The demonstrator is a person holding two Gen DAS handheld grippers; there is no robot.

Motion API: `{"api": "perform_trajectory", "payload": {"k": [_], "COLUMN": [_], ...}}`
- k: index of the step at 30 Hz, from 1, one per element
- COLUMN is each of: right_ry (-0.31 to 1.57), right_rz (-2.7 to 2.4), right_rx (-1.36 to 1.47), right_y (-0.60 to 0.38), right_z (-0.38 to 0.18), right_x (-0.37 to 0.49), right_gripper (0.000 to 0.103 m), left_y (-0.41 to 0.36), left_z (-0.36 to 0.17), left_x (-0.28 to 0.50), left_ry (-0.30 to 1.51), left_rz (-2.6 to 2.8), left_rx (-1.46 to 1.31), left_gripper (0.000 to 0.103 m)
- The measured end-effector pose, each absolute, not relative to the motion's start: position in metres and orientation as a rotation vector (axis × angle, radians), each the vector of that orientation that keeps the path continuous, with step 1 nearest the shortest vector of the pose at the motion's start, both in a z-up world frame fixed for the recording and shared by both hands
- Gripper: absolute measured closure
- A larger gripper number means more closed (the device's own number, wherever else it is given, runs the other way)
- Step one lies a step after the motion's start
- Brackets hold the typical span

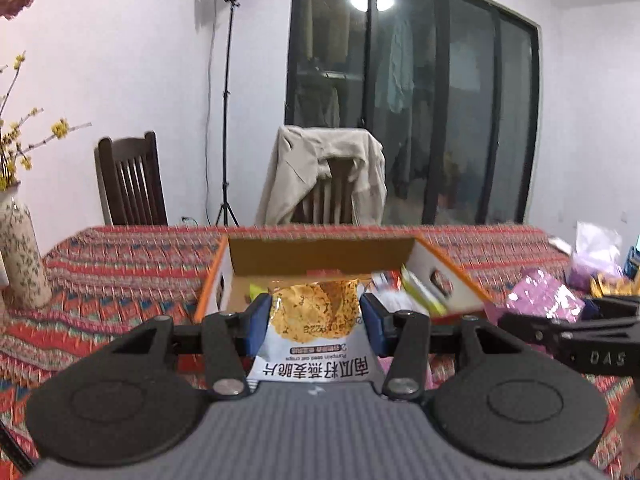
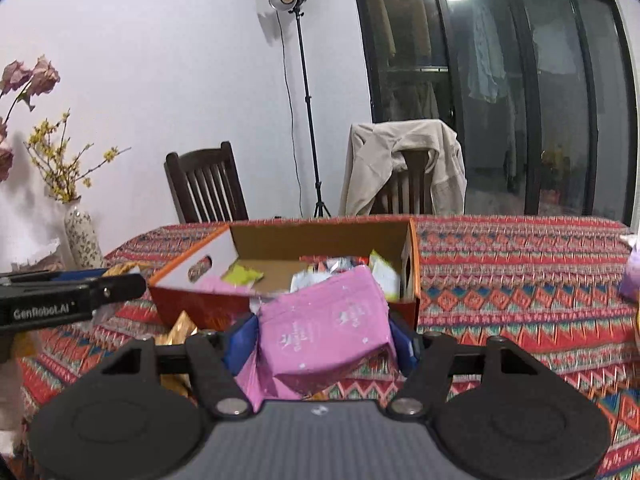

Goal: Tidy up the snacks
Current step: 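Carry both packets into the box and open both tools to release them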

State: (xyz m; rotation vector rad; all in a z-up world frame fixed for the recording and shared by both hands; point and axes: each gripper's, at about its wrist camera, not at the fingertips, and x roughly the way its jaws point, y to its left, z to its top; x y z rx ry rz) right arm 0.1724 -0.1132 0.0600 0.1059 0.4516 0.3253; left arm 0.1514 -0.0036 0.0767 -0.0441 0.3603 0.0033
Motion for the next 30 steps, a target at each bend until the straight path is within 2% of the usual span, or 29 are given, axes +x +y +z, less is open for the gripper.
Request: {"api": "perform_trajectory", "payload": {"k": [13,22,30], "right_ry": [0.450,0.471,0.479], "right_rz": [0.285,0.221,0.243], "right_rx": [0.132,0.122,0.080], "right_y": [-0.086,-0.073,-0.066], "right_z": [0.076,0.054,0.030], "right_x": [0.253,0.306,0.316], "right_gripper": [0.035,0.035,0.035], "left_y": [0.013,0.035,0.048], "left_z": [0.086,0.061,0.040], "left_x": [0.237,0.287,0.297], "left_ry": [0.365,0.407,0.448], "left_rz": [0.067,0.118,0.115], "left_rx": [-0.082,-0.135,-0.157], "left_gripper": [0.053,0.053,0.053]}}
